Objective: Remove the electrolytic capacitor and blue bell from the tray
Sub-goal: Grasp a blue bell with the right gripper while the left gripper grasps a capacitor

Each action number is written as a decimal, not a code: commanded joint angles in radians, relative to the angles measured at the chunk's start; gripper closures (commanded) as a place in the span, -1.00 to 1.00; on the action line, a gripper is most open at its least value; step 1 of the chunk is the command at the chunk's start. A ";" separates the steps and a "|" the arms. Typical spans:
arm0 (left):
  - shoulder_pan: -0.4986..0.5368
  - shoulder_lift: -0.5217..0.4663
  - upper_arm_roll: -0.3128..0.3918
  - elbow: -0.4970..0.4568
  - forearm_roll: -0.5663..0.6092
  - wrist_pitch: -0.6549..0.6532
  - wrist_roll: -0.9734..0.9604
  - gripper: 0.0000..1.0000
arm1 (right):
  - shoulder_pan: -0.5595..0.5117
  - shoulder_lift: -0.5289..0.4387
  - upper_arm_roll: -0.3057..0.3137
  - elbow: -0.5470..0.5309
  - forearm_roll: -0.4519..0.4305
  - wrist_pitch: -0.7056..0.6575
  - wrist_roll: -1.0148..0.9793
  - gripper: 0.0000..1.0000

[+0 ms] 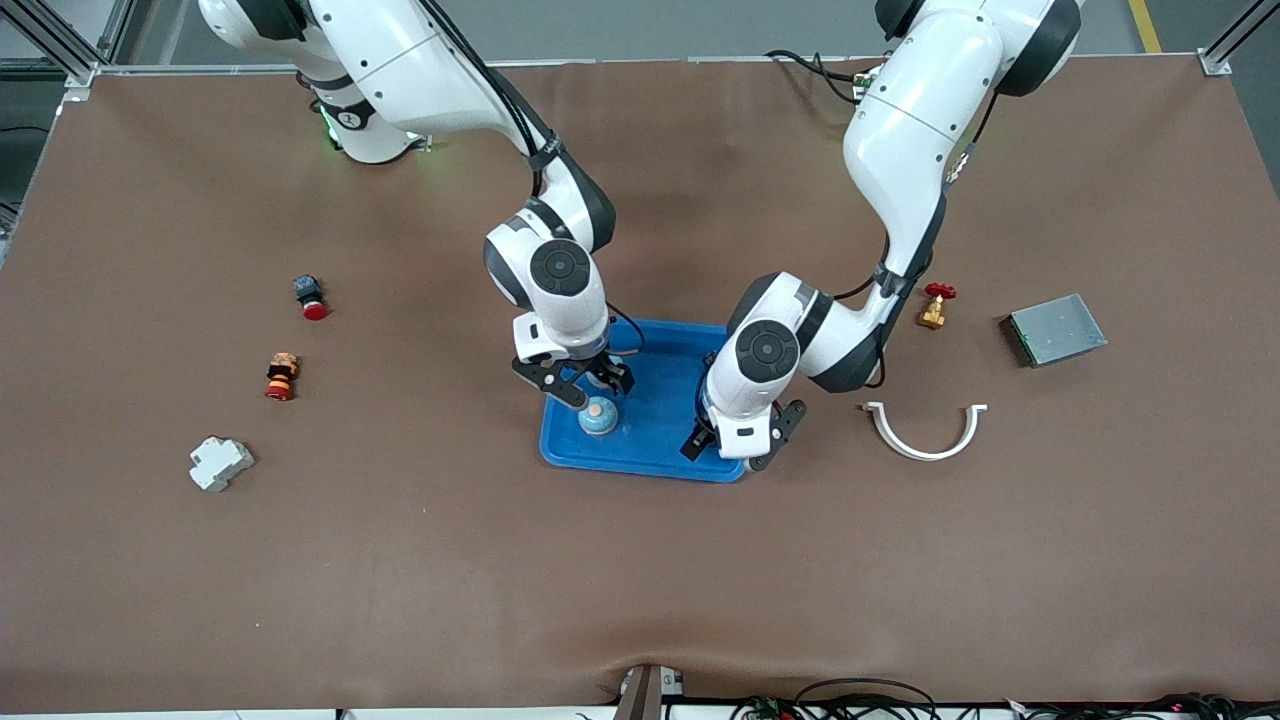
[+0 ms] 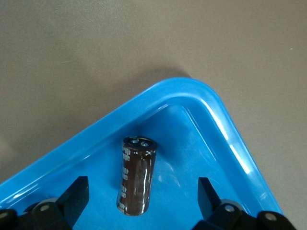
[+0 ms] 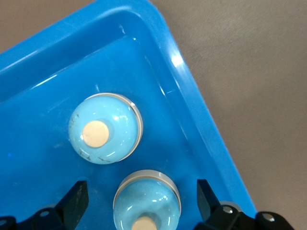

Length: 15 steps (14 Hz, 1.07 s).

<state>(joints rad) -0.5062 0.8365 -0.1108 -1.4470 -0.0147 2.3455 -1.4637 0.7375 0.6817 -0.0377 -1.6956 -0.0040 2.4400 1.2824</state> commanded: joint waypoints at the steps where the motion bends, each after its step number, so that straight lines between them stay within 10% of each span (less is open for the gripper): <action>1: -0.009 0.024 0.011 0.019 0.001 0.027 -0.001 -1.00 | 0.022 0.028 -0.011 0.024 -0.007 0.017 0.044 -1.00; 9: -0.009 0.045 0.011 0.019 0.015 0.063 -0.004 -1.00 | 0.052 0.045 -0.010 0.025 -0.010 0.017 0.070 -1.00; 11: -0.009 0.045 0.011 0.017 0.015 0.064 -0.006 -1.00 | 0.060 0.048 -0.010 0.024 -0.020 0.017 0.066 -0.44; 13: -0.009 0.045 0.011 0.017 0.015 0.064 -0.010 -0.87 | 0.071 0.047 -0.011 0.025 -0.027 0.016 0.066 0.81; 15: -0.009 0.045 0.011 0.019 0.015 0.064 -0.012 -0.15 | 0.063 0.039 -0.010 0.031 -0.008 0.010 0.072 1.00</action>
<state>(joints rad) -0.5061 0.8705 -0.1084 -1.4467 -0.0134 2.4004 -1.4637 0.7949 0.7161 -0.0379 -1.6870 -0.0078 2.4587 1.3286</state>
